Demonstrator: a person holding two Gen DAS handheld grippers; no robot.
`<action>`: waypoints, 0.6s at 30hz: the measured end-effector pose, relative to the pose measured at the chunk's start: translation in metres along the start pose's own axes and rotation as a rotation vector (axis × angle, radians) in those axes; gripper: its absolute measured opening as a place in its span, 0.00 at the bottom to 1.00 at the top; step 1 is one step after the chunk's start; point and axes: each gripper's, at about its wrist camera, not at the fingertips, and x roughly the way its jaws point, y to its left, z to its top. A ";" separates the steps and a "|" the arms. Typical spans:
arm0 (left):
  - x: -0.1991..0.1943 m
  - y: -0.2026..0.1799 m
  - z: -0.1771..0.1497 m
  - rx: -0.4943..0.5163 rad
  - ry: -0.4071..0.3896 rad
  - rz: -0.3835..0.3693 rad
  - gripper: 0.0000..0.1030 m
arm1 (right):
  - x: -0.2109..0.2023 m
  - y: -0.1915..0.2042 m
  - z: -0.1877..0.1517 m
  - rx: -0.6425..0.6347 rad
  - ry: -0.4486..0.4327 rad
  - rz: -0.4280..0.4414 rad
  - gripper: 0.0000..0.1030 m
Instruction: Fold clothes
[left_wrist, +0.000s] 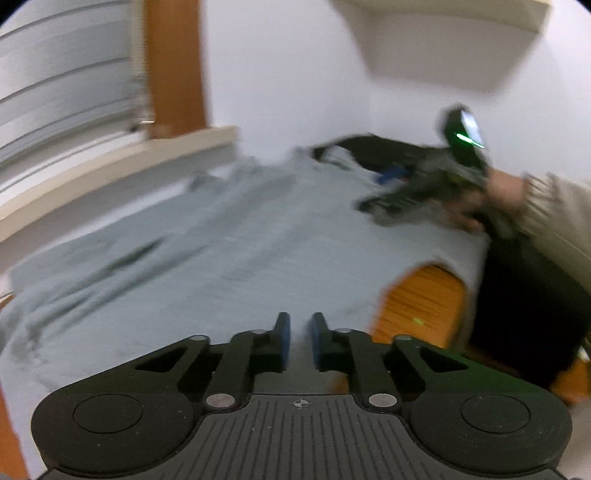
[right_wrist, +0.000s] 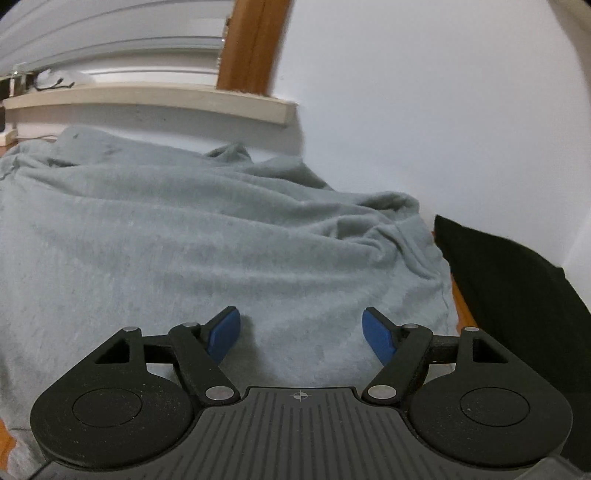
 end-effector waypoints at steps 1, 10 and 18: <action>0.000 -0.006 0.000 0.019 0.012 -0.015 0.12 | 0.001 -0.002 0.000 0.008 0.002 0.004 0.70; 0.023 -0.019 -0.006 0.071 0.050 0.018 0.31 | 0.004 -0.009 -0.001 0.062 0.015 0.036 0.70; 0.029 -0.016 -0.003 0.083 0.077 -0.025 0.31 | 0.005 -0.012 0.000 0.077 0.021 0.051 0.70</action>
